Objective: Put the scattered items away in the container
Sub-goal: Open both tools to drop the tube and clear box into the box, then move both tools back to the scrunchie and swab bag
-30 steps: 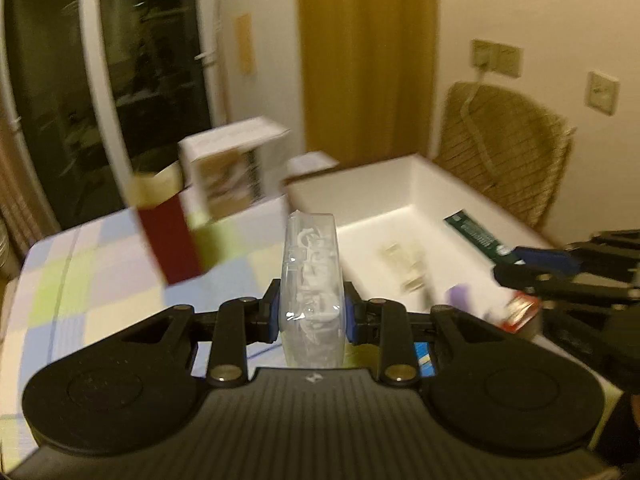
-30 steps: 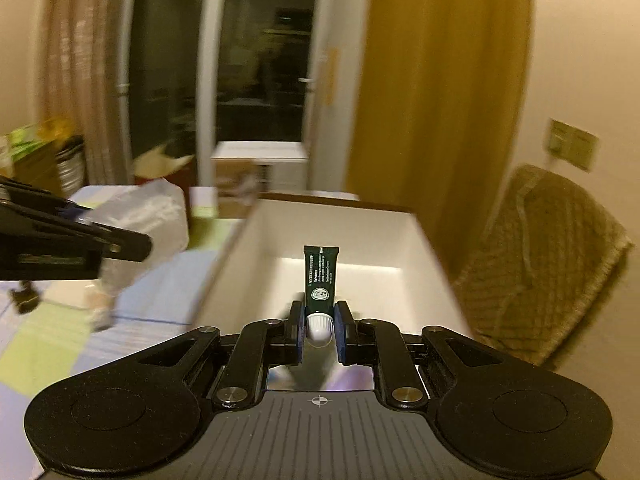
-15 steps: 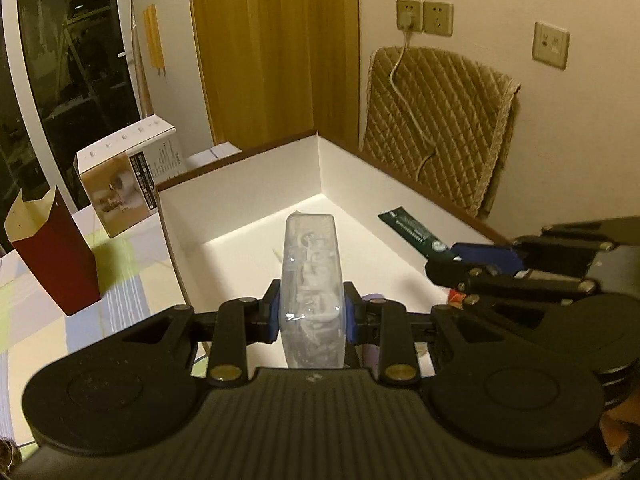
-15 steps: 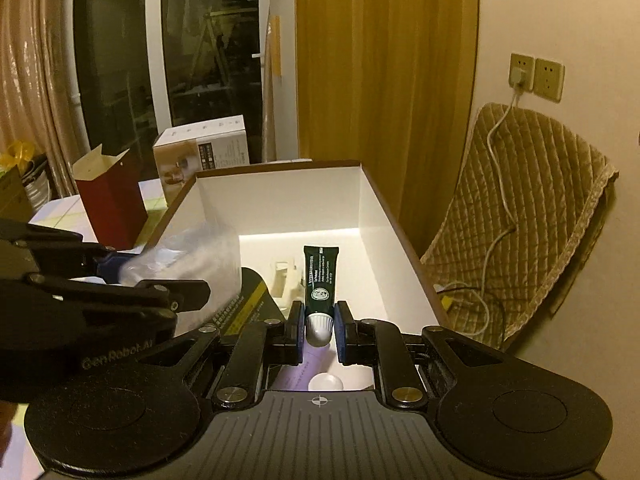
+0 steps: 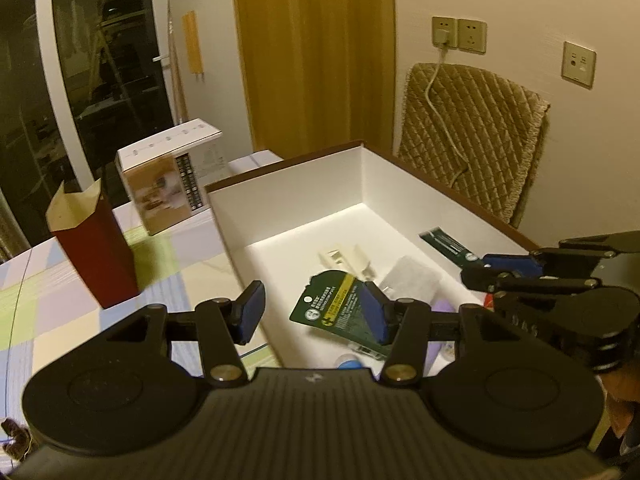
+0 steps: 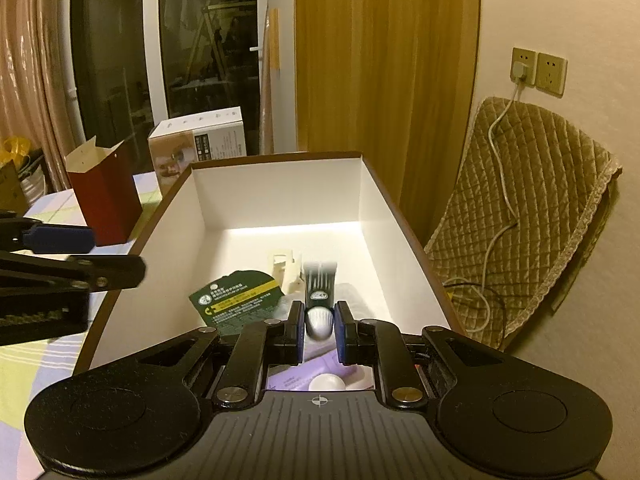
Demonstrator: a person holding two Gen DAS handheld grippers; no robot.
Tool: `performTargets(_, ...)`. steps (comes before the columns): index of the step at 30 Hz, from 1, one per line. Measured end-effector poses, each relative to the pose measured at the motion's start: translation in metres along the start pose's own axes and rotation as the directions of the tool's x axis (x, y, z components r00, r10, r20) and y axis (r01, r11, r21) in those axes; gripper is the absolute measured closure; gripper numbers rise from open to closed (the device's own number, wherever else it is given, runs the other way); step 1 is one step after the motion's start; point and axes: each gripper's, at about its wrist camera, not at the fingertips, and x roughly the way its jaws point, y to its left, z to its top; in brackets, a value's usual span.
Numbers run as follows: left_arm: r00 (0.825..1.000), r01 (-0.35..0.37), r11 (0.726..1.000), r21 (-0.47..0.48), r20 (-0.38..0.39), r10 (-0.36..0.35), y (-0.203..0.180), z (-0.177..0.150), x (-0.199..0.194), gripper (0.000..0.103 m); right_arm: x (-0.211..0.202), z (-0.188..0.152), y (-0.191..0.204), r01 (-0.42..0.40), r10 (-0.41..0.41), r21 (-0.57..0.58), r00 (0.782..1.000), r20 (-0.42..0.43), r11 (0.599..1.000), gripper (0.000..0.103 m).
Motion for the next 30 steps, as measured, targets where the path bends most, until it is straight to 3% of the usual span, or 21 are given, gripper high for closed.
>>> performTargets(20,0.997,-0.066,0.996,-0.061,-0.038,0.064,0.040,-0.023,-0.019,0.055,-0.010,0.002,0.028,-0.024,0.030,-0.083,0.997,0.070,0.996,0.085)
performTargets(27,0.991,-0.127,0.987,-0.096,-0.046,0.123,0.073,-0.042,-0.040,0.055,-0.032,0.014,0.076,-0.133,0.151,-0.131,0.979,0.140,0.982,0.085)
performTargets(28,0.990,-0.140,0.985,-0.105,-0.051,0.135,0.079,-0.046,-0.044,0.055,-0.035,0.015,0.086,-0.152,0.173,-0.148,0.974,0.145,0.977,0.081)
performTargets(29,0.987,-0.156,0.981,-0.116,-0.057,0.151,0.087,-0.052,-0.048,0.055,-0.037,0.016,0.096,-0.172,0.197,-0.164,0.969,0.150,0.971,0.068)
performTargets(30,0.984,-0.174,0.977,-0.126,-0.063,0.168,0.096,-0.058,-0.052,0.054,-0.040,0.016,0.104,-0.193,0.221,-0.169,0.962,0.163,0.967,0.019)
